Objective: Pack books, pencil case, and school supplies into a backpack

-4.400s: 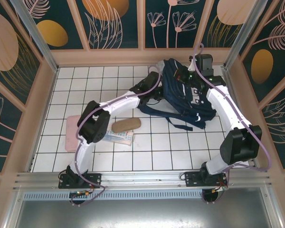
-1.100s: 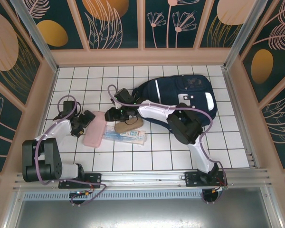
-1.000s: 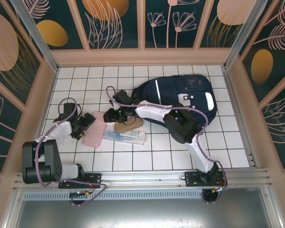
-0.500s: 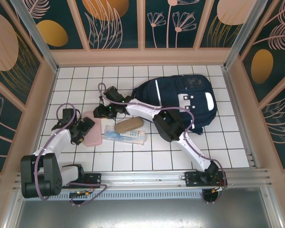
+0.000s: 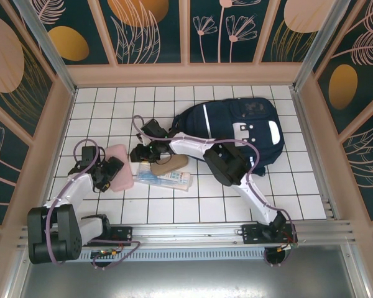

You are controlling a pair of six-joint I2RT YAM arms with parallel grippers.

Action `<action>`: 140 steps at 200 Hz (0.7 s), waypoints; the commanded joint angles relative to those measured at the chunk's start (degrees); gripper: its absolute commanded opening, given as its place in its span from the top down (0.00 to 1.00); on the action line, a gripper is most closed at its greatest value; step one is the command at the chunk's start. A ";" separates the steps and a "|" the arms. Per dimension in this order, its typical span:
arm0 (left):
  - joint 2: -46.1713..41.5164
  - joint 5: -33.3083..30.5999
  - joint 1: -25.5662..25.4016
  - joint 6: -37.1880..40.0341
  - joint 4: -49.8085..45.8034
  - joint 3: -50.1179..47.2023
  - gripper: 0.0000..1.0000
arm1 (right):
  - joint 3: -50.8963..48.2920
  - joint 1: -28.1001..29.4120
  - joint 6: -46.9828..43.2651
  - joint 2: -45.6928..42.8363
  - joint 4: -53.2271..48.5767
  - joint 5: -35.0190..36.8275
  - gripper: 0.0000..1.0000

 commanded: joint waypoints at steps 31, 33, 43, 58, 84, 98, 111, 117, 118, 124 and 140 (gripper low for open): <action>-0.19 5.00 -0.20 -0.33 5.21 -1.67 0.16 | -1.68 2.00 0.60 -3.00 1.37 -3.51 0.60; -0.18 5.08 -0.19 -0.31 5.29 -1.64 0.16 | -1.54 2.05 0.60 -2.99 1.45 -3.61 0.60; -0.31 5.26 -0.18 -0.31 5.45 -1.61 0.16 | -0.83 2.26 0.51 -2.80 1.47 -3.89 0.59; -0.56 6.50 -0.18 -0.73 6.48 -2.08 0.16 | 0.24 2.45 1.06 -1.79 1.65 -4.56 0.58; -1.97 10.33 -0.18 -2.36 9.72 -3.21 0.16 | 1.09 2.36 2.51 0.42 2.69 -6.33 0.57; -3.92 13.18 -0.18 -3.78 12.41 -4.03 0.17 | 0.78 2.28 3.21 0.93 3.60 -6.96 0.57; -6.25 15.39 -0.18 -5.18 14.71 -4.66 0.18 | 0.53 2.12 3.75 1.38 4.40 -7.84 0.58; -7.41 16.17 -0.18 -5.64 15.65 -4.90 0.18 | 0.33 2.03 3.98 1.47 4.53 -8.06 0.60; -7.51 16.28 -0.18 -5.72 15.71 -4.97 0.18 | 0.31 2.02 4.00 1.48 4.54 -8.06 0.61; -8.76 16.92 -0.18 -6.12 16.54 -5.11 0.19 | 0.21 1.93 4.06 1.42 4.55 -7.92 0.63; -11.12 18.16 -0.18 -6.68 17.86 -5.54 0.19 | -0.92 1.47 4.07 0.90 4.61 -6.99 0.66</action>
